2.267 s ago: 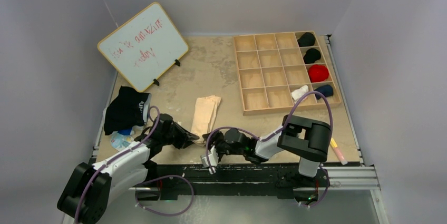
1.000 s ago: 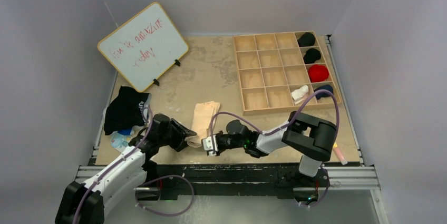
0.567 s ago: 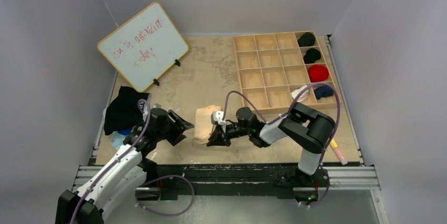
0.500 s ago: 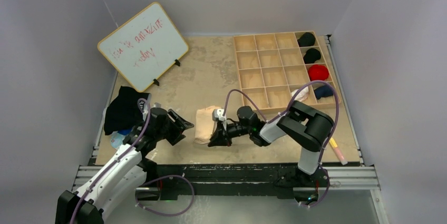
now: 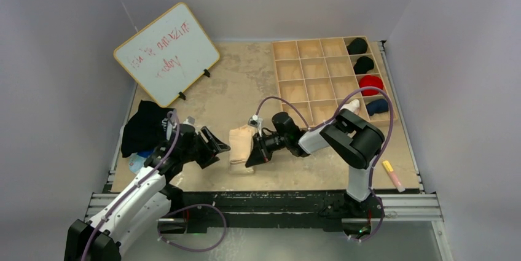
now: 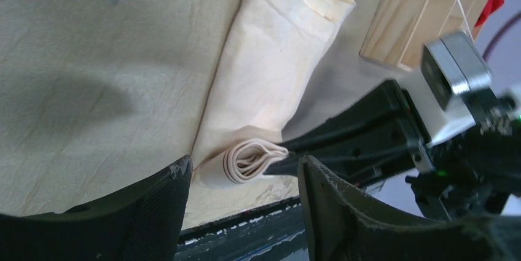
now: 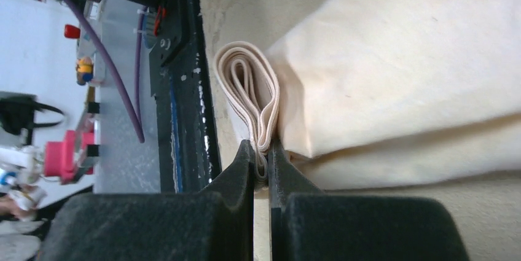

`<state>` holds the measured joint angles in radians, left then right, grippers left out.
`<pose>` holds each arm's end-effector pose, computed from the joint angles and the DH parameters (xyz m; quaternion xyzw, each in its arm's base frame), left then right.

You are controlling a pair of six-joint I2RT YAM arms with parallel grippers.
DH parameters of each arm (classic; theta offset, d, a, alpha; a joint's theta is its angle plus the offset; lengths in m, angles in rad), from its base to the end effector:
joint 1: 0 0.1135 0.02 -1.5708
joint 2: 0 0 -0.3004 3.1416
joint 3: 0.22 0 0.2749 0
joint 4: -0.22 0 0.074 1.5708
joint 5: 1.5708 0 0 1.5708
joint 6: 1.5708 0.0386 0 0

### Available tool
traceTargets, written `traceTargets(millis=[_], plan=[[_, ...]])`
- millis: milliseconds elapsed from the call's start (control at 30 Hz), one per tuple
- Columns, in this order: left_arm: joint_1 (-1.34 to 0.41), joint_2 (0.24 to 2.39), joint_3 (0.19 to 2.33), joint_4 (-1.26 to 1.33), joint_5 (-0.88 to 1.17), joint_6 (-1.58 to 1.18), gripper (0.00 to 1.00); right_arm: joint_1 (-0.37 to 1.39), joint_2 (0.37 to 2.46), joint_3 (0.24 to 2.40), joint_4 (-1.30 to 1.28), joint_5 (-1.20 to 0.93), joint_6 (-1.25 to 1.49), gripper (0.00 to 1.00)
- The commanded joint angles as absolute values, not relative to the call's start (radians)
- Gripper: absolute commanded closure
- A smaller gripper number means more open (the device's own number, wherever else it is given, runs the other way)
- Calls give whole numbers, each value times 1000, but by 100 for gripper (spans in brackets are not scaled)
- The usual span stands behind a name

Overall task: Roll the underwear
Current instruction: Roll the underwear to the center of the board.

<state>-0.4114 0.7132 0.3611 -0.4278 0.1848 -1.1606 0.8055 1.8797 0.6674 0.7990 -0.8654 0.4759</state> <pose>0.1300 -0.0645 0.1951 -0.3031 0.8682 -0.3316 0.2108 0.2229 0.2744 0.1297 -0.3509 0.7121 0.5782 0.1883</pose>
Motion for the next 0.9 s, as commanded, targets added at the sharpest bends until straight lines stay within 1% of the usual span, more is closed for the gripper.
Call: traceTargets(millis=[0,333,500,600,700,867], plan=[[-406,727,326,-347,299,-1102,38,770,1926,707,522,-878,515,100],[-408,786,291,-352,414,-1059,38,730,1975,770,347,-838,545,100],[-423,771,222,-279,472,-1117,38,718,2003,786,335,-843,584,100],[-435,746,155,-208,465,-1187,38,715,2019,797,334,-851,593,100],[-438,742,113,-176,407,-1225,38,716,2029,803,329,-853,596,100],[-447,832,61,13,376,-1290,39,713,2045,814,322,-856,597,100]])
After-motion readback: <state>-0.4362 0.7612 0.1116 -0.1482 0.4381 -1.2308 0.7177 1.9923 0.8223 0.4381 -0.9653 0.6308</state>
